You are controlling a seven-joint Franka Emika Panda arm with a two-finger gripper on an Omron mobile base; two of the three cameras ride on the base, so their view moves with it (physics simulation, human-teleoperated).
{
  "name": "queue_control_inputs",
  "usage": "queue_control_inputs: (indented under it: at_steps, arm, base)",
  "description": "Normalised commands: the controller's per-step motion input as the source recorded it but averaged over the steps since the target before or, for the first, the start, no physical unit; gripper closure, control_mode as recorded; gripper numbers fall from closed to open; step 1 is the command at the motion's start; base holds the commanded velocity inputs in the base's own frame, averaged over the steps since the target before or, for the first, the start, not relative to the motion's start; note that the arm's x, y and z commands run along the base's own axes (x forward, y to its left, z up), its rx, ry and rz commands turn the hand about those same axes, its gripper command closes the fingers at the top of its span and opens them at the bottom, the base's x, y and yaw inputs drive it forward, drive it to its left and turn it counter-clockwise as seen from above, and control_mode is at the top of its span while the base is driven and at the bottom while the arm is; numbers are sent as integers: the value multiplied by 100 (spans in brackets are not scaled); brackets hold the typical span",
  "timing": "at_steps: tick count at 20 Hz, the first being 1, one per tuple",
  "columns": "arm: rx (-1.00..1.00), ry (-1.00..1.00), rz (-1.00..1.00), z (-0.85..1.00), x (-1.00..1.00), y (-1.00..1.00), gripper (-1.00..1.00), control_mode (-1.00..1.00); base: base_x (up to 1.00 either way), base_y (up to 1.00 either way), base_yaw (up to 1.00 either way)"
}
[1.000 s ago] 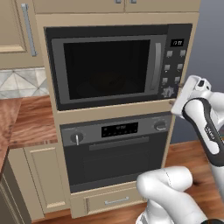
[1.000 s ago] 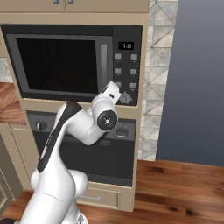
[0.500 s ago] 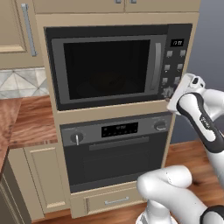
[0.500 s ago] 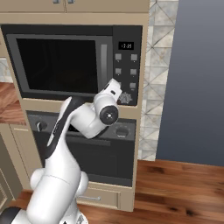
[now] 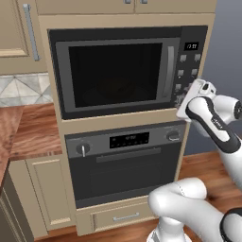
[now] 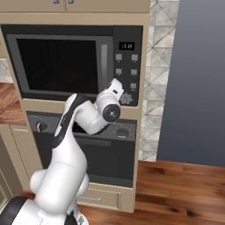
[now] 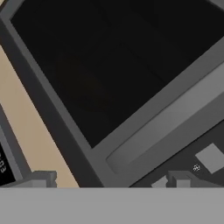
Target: Remove the tangerine from the bowl and place it on the small plate. Then place the bowl with only the chicken drumstick in the microwave, close the door, and press the start button to microwave the chicken drumstick.
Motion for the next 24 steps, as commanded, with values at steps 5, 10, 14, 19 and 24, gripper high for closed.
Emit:
queue_control_inputs:
  at_steps: [5, 10, 14, 19, 24]
  arm:
    - [0, 0, 0, -14, 24, -6, -100, -100]
    - [0, 0, 0, -12, 25, -8, -100, -100]
    - [0, 0, 0, -8, 26, -11, -100, -100]
    - [0, 0, 0, -12, 31, -2, -100, -100]
    - [0, 0, 0, -12, 34, -6, -100, -100]
  base:
    - [0, 0, 0]
    - [0, 0, 0]
    - [0, 0, 0]
    - [0, 0, 0]
    - [0, 0, 0]
